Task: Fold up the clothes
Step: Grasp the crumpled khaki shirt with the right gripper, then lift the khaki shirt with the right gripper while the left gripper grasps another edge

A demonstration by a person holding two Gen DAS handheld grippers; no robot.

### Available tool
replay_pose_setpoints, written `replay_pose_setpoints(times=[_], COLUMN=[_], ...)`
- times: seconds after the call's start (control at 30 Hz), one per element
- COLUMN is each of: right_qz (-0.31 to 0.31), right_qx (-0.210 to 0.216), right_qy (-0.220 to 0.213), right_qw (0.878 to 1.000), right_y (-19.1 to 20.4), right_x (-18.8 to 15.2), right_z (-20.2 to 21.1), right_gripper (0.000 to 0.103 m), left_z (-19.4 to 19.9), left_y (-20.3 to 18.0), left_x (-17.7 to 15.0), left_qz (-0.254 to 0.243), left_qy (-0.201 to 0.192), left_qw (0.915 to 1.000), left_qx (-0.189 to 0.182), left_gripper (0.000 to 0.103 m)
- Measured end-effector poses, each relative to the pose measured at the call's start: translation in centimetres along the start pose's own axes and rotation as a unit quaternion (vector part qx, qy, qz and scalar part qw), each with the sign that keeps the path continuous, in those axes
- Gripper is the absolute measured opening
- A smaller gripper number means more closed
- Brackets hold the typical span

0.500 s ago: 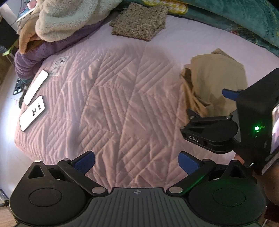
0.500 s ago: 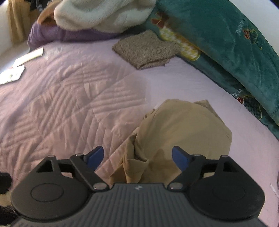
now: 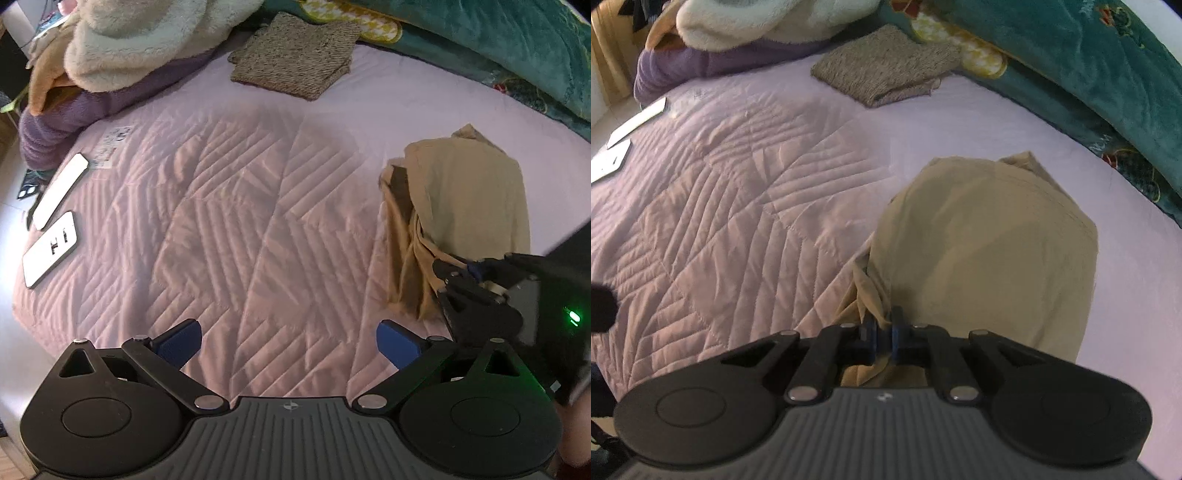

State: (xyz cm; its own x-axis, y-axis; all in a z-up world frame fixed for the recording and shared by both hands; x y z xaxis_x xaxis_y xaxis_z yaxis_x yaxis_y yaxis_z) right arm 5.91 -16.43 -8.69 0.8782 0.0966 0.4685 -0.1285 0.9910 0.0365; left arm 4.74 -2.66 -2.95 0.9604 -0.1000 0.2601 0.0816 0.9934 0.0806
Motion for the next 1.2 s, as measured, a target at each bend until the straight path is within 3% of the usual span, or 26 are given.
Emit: replay_pose_setpoints(times=[0.13,0.33,0.5,0.6,0.67,0.73,0.93,1.2], right_qz=[-0.024,-0.028,-0.037,-0.042,-0.045,-0.048,-0.057,-0.105], right_qx=[-0.001,-0.007,-0.007,-0.002,0.001,0.003,0.004,-0.023], right_qy=[-0.02,-0.033,-0.035,-0.038,-0.041,-0.043,-0.05,-0.073], right_qw=[1.0,0.999,0.999,0.998,0.998,0.998,0.997,0.992], right_y=[-2.0,-4.9,-6.8,-7.9,-8.6,-9.3,-11.7,-17.4], right_x=[0.4,0.7,0.7,0.7,0.9,1.1,1.4,0.9], right_z=[2.0,3.9,4.2,4.4,4.5,4.6,5.1,7.0], right_gripper=[0.007,0.007,0.007,0.007,0.007,0.007,0.007,0.006], left_z=[-1.6,-7.2,-11.0,-12.6,-13.2,-13.4,-12.6,-11.4], left_y=[-1.4,-5.7,-8.9,-10.0,-10.2,-10.4,-10.6,-12.1], left_x=[1.1,2.8,3.5,2.4,2.5,2.5,3.8,5.0], left_qz=[-0.004,-0.029,-0.041,-0.042,-0.045,-0.052,-0.039,-0.033], left_qy=[-0.007,-0.018,0.001,0.042,0.046,0.043,0.009,0.003], left_qw=[0.9999,0.9988,0.9975,0.9961,0.9965,0.9966,0.9986,0.9987], left_qx=[-0.015,-0.036,-0.058,-0.066,-0.054,-0.047,-0.034,-0.039], left_gripper=[0.101,0.101,0.101,0.1,0.086,0.08,0.082,0.082])
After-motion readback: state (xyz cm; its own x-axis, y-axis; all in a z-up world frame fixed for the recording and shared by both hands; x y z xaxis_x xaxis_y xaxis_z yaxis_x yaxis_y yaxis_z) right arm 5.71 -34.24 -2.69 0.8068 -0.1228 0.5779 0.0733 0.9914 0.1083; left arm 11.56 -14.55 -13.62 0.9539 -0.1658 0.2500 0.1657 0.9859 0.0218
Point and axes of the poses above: each gripper's, at about its wrist camera, not at the fingertips, and z roughly against the way its jaws point, y to its left, x to its top, the point moved 1 cm from there along -z, roughly the way its jaws point, and after that the axes turned 10 degrees about -z, right-handed, at the moved point
